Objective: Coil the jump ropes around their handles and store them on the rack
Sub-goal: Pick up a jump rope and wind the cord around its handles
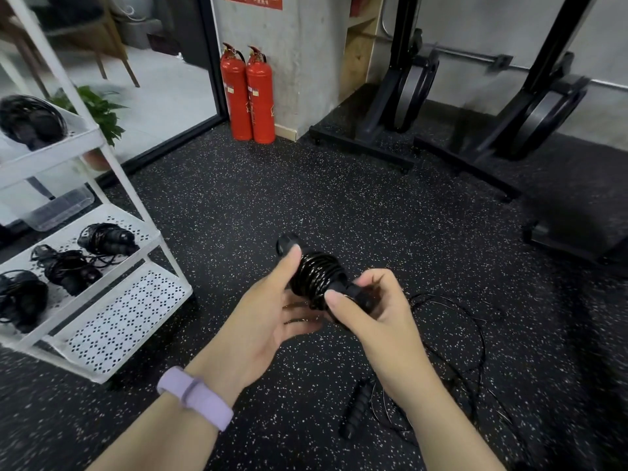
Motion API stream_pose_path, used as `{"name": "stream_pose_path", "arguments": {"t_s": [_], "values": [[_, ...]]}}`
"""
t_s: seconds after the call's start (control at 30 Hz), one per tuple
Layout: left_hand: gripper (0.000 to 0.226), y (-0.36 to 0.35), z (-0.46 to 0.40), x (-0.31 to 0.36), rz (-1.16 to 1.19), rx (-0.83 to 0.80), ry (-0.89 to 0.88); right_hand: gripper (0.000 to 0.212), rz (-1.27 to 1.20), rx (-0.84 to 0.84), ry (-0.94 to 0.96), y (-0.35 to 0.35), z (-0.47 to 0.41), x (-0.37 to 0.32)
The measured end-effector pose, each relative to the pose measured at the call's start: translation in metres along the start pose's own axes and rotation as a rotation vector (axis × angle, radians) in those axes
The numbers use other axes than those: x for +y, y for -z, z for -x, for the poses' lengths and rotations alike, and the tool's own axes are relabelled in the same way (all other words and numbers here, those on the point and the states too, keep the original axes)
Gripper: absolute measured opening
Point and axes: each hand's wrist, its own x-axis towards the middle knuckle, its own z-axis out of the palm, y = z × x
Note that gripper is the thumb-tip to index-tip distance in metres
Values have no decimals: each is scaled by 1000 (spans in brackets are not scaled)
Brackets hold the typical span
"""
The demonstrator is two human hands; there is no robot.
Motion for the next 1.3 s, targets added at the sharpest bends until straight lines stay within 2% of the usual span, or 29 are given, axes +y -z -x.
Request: {"name": "stream_pose_path", "arguments": {"t_s": [0.1, 0.17, 0.3, 0.4, 0.47, 0.6, 0.7, 0.83, 0.93, 1.13, 1.23, 1.3], "values": [[55, -3, -3, -1, -5, 118, -14, 57, 75, 0, -4, -2, 1, 1], [49, 0, -3, 1, 19, 99, 1, 57, 81, -6, 15, -2, 1, 1], [46, 1, -1, 3, 78, 39, -23, 52, -57, -16, 12, 3, 0, -1], [45, 1, 0, 4, 88, 31, -68, 43, -168, 14, -66, 6, -4, -4], [54, 2, -2, 3, 95, 16, -75, 38, -207, 22, -149, 6, -6, -5], [56, 1, -3, 4, 44, -33, -82, 38, -180, -90, -299, -2, -4, -4], [53, -2, -3, 0, -11, -63, -70, 42, -185, -183, -319, -7, -2, -6], [46, -1, -7, -6, -45, 48, -102, 32, -212, -216, -275, -10, 0, -6], [45, -2, -9, -7, -136, 118, -121, 24, -264, -179, -258, -14, -1, -5], [29, 7, -4, -1, -279, 183, -236, 31, -251, -104, -192, -29, -9, -1], [28, 19, 1, 3, -271, 245, -255, 36, -229, -108, -170, -42, -11, 0], [29, 29, 6, 7, -251, 282, -269, 31, -229, -123, -154, -53, -13, -1]]}}
